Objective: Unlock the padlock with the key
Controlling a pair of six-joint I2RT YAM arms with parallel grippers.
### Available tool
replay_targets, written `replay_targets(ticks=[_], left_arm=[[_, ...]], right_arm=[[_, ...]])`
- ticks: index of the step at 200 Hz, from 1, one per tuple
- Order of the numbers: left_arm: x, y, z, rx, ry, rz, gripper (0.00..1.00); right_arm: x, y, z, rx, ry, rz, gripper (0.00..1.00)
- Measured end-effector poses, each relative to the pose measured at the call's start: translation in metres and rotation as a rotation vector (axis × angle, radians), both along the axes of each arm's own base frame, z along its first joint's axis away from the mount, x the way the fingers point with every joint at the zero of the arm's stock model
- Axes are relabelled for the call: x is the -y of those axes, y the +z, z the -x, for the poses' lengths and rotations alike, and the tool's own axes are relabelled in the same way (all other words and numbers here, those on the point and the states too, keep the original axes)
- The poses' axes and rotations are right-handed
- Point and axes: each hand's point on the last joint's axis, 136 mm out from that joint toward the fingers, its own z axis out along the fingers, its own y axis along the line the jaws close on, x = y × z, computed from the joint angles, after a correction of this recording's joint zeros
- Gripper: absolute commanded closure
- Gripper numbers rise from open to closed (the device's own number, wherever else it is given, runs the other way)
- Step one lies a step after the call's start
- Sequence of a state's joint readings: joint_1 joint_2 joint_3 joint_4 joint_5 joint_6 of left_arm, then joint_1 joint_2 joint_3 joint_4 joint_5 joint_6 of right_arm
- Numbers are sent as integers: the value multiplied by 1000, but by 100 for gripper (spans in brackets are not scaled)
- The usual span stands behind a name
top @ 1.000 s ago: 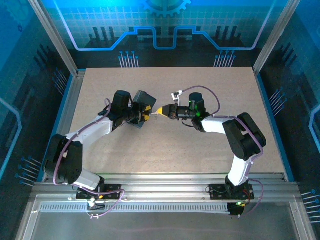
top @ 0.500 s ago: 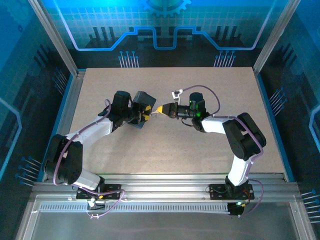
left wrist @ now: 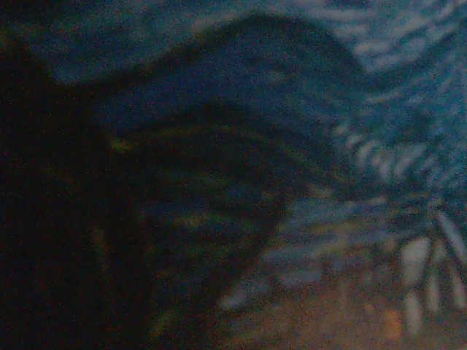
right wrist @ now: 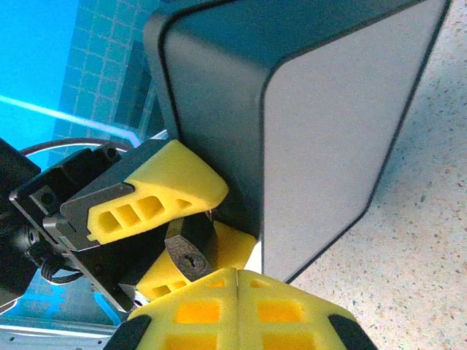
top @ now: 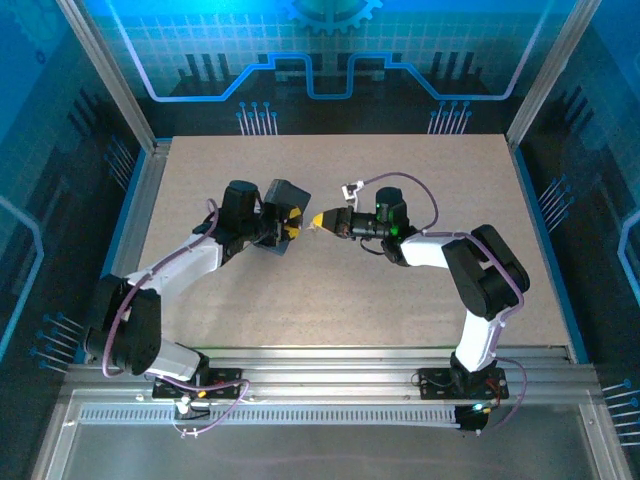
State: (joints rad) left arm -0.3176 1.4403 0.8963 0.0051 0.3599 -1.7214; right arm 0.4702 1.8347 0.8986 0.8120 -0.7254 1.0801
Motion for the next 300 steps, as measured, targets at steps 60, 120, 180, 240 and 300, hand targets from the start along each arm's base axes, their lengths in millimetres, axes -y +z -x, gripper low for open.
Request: replay_targets(ticks=[60,120,180,240,300], left_arm=[[-13,-12,3,-12,-3,-73,100],[-10,-24,11,-35,-11,-72,100],[-7,-25,10,-71,41,-12,100],[-13,-26,10,-116,104,2,100],[-15,-24,6,-138,155,36,100]], right_arm=[[21,-36,8,-90,-45,48,100],[30,-38,2,-140,-121,10,100],[12,-18,6,-104,-230,-41,100],[8,6,7,-1,-300,-104,100],[-6,0,10,21,-293,-125,100]])
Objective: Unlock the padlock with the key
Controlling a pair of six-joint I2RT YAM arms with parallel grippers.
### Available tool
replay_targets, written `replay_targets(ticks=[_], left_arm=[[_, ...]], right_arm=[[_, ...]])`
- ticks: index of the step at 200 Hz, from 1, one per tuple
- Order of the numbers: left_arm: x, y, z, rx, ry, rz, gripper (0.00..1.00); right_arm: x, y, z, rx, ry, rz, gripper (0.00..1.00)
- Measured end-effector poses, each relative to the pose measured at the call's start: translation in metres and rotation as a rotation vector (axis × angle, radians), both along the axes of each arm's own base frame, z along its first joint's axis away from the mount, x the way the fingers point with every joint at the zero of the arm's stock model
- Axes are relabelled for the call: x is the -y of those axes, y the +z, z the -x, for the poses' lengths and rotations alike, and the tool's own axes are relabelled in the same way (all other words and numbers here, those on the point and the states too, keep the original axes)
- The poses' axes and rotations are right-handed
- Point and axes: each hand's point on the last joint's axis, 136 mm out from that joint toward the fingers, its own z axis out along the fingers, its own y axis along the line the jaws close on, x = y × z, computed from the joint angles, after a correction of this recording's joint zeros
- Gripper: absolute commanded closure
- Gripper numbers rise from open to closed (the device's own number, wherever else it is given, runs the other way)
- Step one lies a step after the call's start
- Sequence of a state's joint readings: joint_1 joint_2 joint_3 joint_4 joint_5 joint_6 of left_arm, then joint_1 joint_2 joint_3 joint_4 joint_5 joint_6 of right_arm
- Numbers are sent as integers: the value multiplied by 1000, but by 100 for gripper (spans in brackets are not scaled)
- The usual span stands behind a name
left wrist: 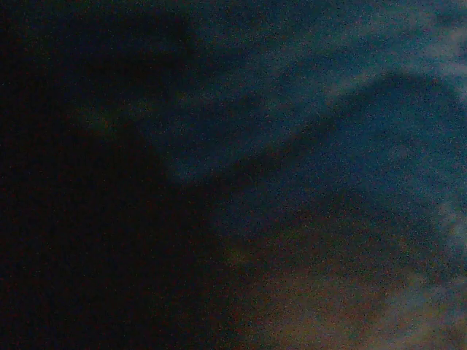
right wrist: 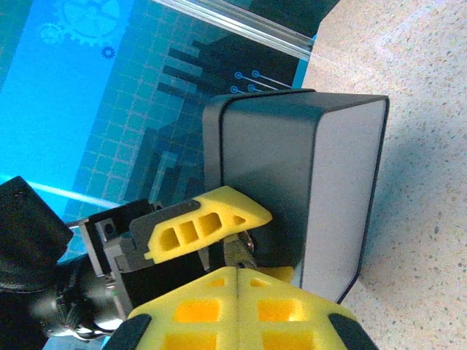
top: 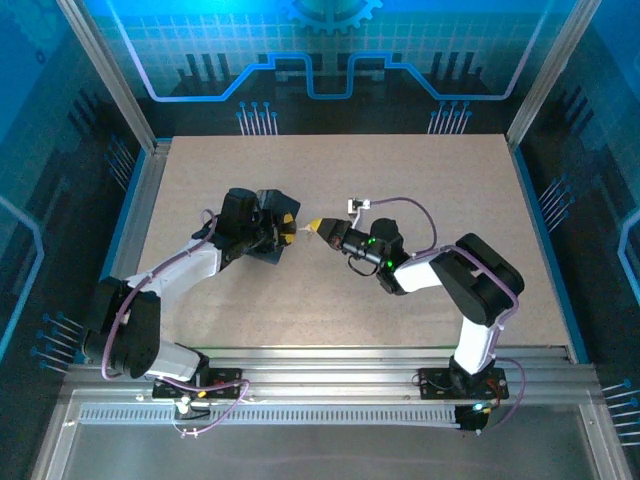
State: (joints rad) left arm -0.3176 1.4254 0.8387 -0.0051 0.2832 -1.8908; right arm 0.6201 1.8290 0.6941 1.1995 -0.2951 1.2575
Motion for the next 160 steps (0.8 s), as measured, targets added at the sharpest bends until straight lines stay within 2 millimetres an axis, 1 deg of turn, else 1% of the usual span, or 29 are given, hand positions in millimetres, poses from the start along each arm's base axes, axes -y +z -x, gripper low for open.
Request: replay_targets(ticks=[26,66,120,160], left_arm=[[-1,2,-2,-2,20,12,100],[-1,2,-3,-10,33,27,100],[-1,4,-4,-7,37,29,100],[-4,4,-5,-2,52,24,100]], right_arm=[[-2,-5,0,-4,-8,2,100],[-2,2,-3,17,-28,-22,100],[-2,3,-5,20,-38,-33,100],[-6,3,-7,23,-37,-43,100]])
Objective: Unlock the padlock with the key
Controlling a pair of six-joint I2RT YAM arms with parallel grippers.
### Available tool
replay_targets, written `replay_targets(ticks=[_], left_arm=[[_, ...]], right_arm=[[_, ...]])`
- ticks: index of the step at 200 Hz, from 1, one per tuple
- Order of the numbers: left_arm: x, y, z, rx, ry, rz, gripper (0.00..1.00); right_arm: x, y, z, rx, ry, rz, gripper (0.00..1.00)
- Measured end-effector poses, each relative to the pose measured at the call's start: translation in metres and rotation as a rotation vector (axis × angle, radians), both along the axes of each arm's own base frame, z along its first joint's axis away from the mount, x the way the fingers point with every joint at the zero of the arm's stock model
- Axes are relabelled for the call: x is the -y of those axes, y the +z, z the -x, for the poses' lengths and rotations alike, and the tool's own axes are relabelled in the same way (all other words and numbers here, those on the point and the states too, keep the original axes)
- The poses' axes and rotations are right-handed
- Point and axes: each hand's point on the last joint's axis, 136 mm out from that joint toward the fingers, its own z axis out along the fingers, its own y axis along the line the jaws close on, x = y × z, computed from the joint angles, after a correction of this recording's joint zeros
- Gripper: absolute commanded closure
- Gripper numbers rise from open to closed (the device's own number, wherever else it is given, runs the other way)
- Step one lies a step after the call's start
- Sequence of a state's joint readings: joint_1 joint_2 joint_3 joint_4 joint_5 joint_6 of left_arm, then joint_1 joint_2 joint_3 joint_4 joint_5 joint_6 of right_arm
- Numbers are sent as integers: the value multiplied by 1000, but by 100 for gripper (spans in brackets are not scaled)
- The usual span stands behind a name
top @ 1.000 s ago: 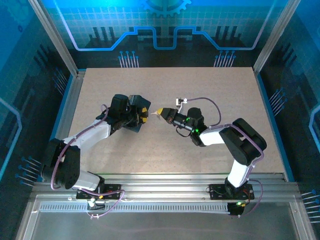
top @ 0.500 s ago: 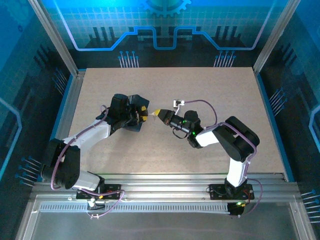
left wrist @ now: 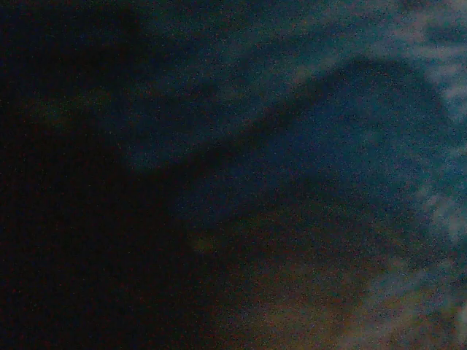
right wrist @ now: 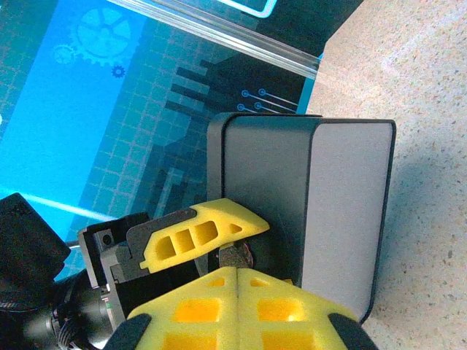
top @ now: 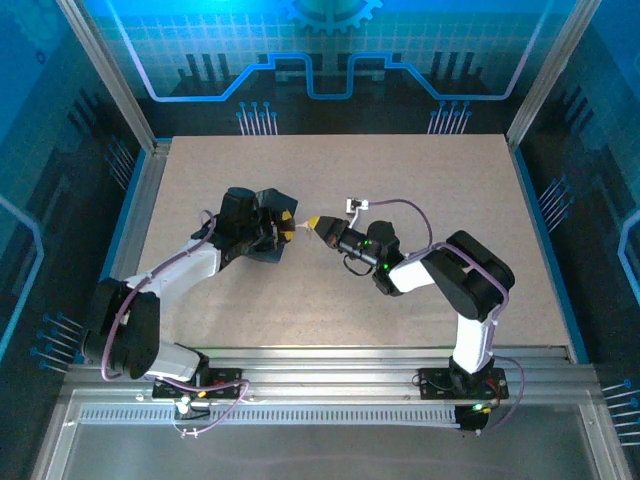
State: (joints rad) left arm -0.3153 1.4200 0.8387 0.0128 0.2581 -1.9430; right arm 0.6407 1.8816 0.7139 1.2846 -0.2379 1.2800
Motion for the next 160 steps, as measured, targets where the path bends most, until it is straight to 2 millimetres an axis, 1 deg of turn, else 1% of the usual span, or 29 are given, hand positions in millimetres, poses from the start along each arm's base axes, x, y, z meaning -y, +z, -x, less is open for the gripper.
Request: replay_targets(ticks=[59,160], left_arm=[[-2,1,-1,-6,21,7,100],[-4,2,-3,-5,46,25,100]], right_arm=[[-3,2,-4,11,-1,-12,100],[-6,4,-3,18,-9,-19,100]])
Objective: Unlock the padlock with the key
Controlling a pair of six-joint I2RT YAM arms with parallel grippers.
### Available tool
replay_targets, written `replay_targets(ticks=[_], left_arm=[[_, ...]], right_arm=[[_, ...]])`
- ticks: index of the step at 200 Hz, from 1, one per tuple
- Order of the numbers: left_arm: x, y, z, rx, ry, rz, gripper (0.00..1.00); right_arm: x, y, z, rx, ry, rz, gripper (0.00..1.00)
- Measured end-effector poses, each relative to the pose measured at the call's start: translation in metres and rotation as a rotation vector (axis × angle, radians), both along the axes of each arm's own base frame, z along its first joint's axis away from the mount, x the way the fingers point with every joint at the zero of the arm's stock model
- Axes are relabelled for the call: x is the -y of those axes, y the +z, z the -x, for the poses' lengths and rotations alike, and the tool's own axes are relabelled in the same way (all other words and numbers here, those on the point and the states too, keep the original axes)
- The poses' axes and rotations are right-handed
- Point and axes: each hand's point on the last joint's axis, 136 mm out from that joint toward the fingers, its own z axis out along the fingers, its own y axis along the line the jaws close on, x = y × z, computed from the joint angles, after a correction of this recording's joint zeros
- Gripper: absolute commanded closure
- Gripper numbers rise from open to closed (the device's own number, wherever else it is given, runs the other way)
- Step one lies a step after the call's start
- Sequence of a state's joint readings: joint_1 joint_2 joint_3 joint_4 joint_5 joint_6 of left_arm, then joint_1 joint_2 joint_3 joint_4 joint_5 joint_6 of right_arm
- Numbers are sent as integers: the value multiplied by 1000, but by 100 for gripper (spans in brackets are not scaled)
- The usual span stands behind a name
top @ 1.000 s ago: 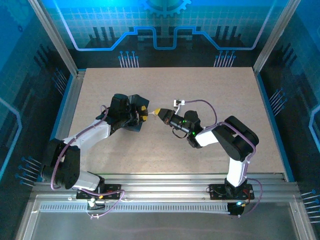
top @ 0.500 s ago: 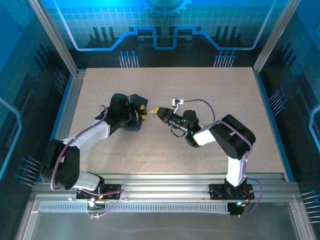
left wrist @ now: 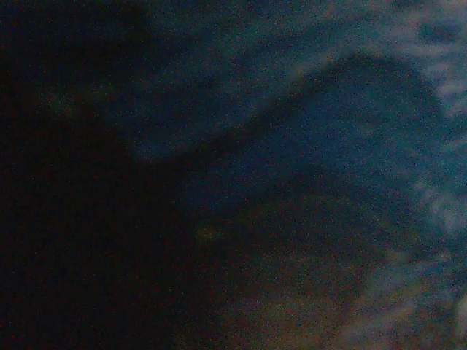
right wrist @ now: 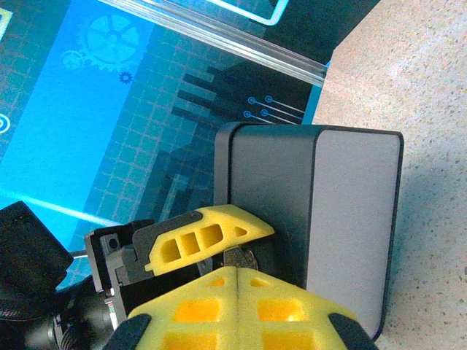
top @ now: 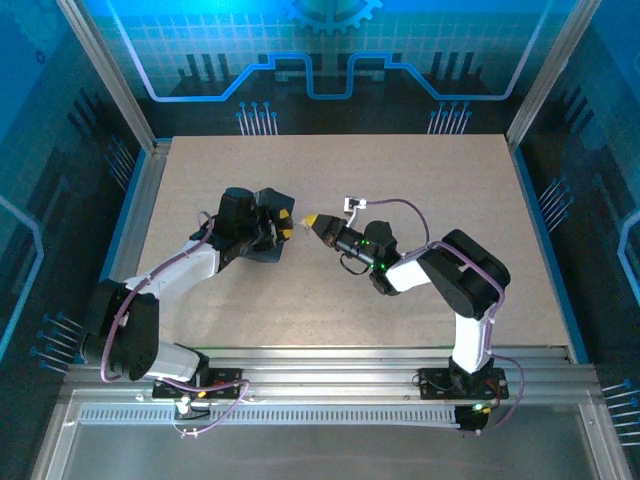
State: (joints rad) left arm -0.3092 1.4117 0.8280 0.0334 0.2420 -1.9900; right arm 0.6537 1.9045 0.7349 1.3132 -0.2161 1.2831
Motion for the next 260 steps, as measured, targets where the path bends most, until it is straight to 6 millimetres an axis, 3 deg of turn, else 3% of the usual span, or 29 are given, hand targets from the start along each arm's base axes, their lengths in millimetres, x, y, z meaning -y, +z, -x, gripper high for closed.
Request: replay_targets(ticks=[188,260], left_arm=[[-2,4,-2,13,4,21,100],[-3,5,-1,25,-34,23,100]], right_arm=[[-3,3,2,68,1,13,100],[-8,0,11,183,51,114,100]])
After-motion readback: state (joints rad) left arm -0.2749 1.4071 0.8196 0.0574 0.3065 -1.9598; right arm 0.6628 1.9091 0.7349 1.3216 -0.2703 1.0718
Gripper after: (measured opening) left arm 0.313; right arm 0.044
